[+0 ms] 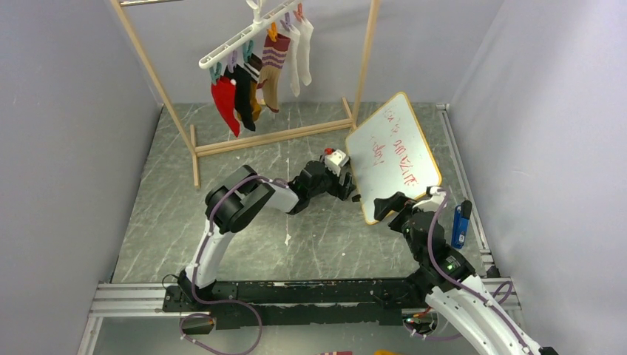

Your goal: Remove the socks clipped to the hanger

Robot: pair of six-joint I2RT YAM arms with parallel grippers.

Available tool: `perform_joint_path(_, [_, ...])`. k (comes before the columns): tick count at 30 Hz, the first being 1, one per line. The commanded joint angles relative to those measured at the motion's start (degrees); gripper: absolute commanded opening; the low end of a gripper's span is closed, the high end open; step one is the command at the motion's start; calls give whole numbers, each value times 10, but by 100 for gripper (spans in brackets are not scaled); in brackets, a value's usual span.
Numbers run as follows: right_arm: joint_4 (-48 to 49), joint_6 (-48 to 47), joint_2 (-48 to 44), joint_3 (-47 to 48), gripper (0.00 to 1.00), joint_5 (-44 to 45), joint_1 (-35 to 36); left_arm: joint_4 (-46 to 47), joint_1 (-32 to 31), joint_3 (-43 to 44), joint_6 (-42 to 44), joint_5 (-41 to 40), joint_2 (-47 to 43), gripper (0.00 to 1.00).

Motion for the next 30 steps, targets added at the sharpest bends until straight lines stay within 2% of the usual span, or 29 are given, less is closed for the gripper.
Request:
perform_joint_path(1, [-10,22,-5,4,100,11,2,-33,-16,36,-16,32,31,87])
perform_joint_path(7, [-57,69,-12,20,100,38,2,-48,-20,77,-19,31,53,87])
perform_joint_path(12, [-186,185,19,74,100,110,3,-58,-20,91,-15,25,57,87])
perform_joint_path(15, [-251,269,51,91,100,116,3,-63,-21,91,-10,20,55,87])
perform_joint_path(20, [-307,325,141,129,100,123,3,-65,-20,80,0,8,41,90])
perform_joint_path(24, [-329,335,188,174,100,94,3,-66,-21,64,10,-4,15,93])
perform_joint_path(25, [-326,327,191,182,100,80,3,-67,-20,58,13,-9,7,97])
perform_joint_path(30, [-305,294,175,217,100,10,3,-73,-20,22,35,-29,-57,98])
